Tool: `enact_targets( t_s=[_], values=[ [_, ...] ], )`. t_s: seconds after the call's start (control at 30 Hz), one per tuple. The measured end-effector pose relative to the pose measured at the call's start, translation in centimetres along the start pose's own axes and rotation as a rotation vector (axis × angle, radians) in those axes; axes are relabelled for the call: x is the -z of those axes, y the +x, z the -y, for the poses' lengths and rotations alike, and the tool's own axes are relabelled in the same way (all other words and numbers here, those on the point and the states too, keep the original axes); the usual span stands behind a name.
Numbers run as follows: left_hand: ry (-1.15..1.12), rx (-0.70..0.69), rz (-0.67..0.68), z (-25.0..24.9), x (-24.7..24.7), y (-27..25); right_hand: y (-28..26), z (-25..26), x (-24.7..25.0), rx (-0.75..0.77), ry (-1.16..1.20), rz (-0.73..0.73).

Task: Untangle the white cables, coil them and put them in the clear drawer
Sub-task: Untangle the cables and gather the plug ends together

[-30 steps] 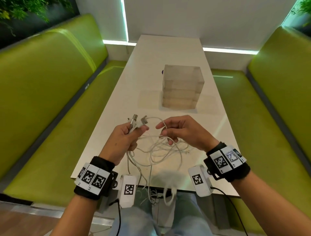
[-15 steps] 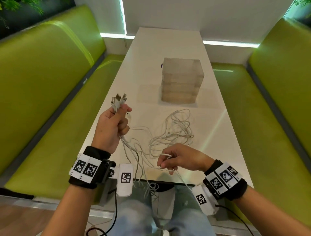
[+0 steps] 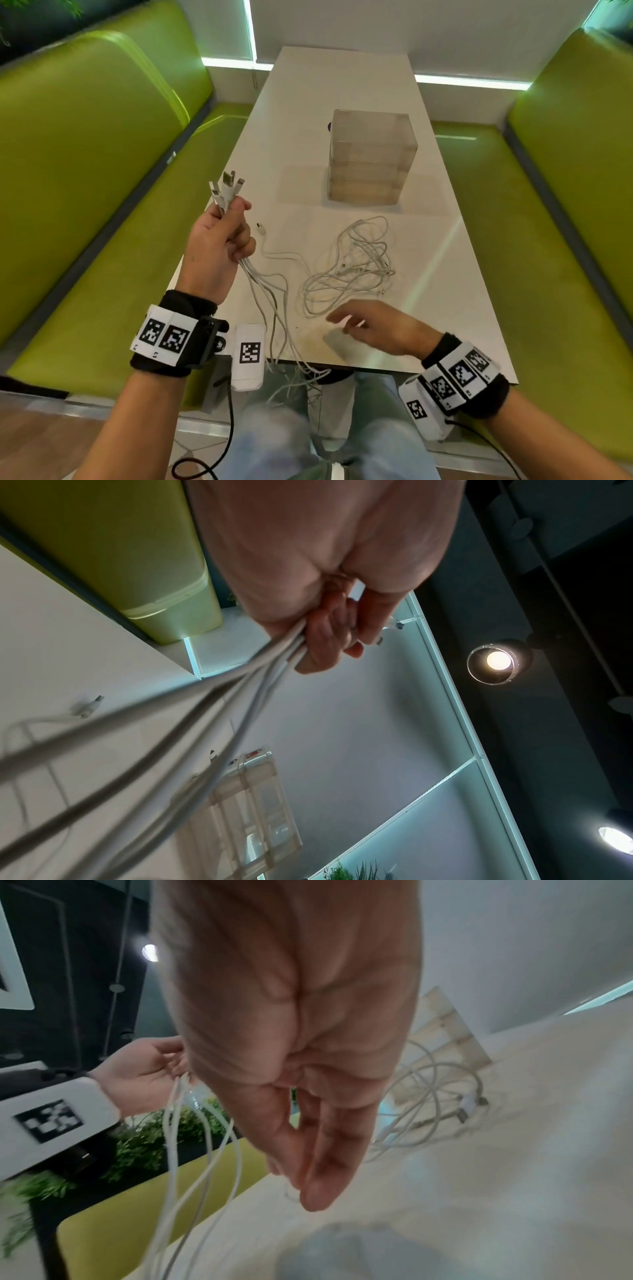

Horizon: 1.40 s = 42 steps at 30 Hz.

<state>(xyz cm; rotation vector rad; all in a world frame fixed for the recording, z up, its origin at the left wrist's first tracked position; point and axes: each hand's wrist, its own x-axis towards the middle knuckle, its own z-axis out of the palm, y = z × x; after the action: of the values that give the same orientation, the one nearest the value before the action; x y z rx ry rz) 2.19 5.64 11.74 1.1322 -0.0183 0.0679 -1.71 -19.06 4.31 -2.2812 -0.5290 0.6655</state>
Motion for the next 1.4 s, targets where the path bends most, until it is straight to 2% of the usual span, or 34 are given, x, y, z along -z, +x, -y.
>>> enact_targets(
  t_s=[0.1, 0.17, 0.2, 0.23, 0.3, 0.37, 0.5, 0.63, 0.8, 0.9, 1.03, 1.23, 1.4],
  values=[
    [-0.009, 0.020, 0.037, 0.3, -0.1, 0.0, 0.3, -1.2, 1.9, -0.124, 0.000, -0.223],
    [-0.015, 0.038, 0.058, 0.6, -0.3, -0.1, 0.6, -2.9, 2.9, -0.260, -0.060, -0.442],
    [-0.019, 0.047, 0.065, 0.7, -0.4, -0.2, 0.7, -3.7, 3.3, -0.352, -0.088, -0.505],
    [-0.023, 0.054, 0.070, 0.8, -0.5, -0.3, 0.9, -4.3, 3.6, -0.439, -0.118, -0.518],
    [-0.021, 0.068, 0.076, 1.1, -1.0, -0.5, 1.3, -5.2, 3.8, -0.571, -0.133, -0.456],
    [-0.022, 0.074, 0.073, 1.3, -1.6, -0.7, 1.8, -5.5, 3.8, -0.591, -0.087, -0.473],
    [-0.040, 0.082, 0.072, 1.4, -2.3, -0.8, 2.5, -6.1, 3.6, -0.539, -0.096, -0.539],
    [-0.034, 0.068, 0.089, 1.6, -2.5, -0.8, 1.8, -5.6, 4.9, -0.448, 0.057, -0.714],
    [0.008, 0.033, 0.115, 2.0, -3.1, -0.6, 0.5, -3.0, 7.6, -0.170, 0.060, -0.896],
    [0.069, 0.007, 0.122, 2.7, -4.1, -0.3, -0.3, 0.1, 9.0, 0.014, 0.273, -0.829],
    [0.204, -0.037, 0.105, 3.9, -5.9, 0.5, 0.0, 3.1, 9.9, 0.155, 0.474, -0.712],
    [0.381, 0.002, 0.056, 6.8, -7.0, 2.1, 0.8, 3.8, 9.6, 0.171, 0.577, -0.583],
    [0.534, 0.057, 0.097, 8.3, -6.5, 3.0, 1.3, 3.3, 9.0, 0.190, 0.692, -0.531]
  ],
)
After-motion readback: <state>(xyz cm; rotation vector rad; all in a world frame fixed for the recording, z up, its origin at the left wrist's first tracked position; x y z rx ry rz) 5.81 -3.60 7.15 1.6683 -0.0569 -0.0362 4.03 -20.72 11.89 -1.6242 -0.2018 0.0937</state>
